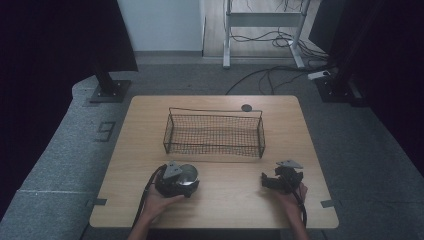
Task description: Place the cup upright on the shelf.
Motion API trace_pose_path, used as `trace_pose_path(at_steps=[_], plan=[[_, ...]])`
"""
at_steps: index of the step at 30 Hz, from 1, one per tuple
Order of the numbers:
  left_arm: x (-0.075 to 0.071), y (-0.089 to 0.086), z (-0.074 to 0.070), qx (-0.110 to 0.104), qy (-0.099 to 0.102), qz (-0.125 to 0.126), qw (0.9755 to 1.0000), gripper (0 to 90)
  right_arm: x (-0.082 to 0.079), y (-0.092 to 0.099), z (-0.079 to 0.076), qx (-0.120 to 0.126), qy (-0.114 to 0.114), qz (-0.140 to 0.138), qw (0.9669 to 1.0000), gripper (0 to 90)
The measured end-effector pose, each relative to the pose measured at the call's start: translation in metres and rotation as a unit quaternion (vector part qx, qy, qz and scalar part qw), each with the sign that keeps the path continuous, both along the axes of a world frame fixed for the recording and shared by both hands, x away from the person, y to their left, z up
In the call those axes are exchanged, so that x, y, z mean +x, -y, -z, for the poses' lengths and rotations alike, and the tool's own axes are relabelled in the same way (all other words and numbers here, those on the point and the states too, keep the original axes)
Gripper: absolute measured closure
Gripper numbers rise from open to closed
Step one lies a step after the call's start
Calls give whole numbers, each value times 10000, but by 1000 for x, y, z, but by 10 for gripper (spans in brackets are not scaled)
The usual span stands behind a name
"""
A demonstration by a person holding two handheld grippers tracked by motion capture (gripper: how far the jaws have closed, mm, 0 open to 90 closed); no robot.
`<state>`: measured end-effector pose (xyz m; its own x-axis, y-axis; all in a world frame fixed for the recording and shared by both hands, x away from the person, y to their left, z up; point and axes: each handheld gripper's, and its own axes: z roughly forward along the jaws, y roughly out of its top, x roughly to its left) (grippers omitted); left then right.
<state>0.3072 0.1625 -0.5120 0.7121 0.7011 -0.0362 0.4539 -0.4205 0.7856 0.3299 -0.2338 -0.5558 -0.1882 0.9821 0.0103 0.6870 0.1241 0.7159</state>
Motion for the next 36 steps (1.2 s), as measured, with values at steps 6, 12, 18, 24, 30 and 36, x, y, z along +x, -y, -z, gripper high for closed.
trace_pose_path(at_steps=[6, 12, 18, 24, 30, 36], plan=[[-4, -1, -2, 72, 87, 58, 9999, 145, 0, 0, 0, -8, 8, 4, 10000, 14], [-11, -10, -9, -83, 243, -7, 9997, 145, 0, 0, 0, -5, 3, 8, 10000, 14], [-12, -17, -18, -353, 286, -171, 9988, 145, 1, 0, 0, -2, 0, 13, 10000, 14], [-12, -19, -24, -542, 258, -150, 9981, 146, 1, 1, 0, 1, 6, 30, 10000, 20], [-11, -19, -27, -634, 237, -121, 9976, 146, 1, 1, 0, -1, 13, 48, 10000, 24], [-10, -16, -29, -555, 243, -87, 9981, 146, 1, 1, 0, 0, 13, 50, 10000, 24]])
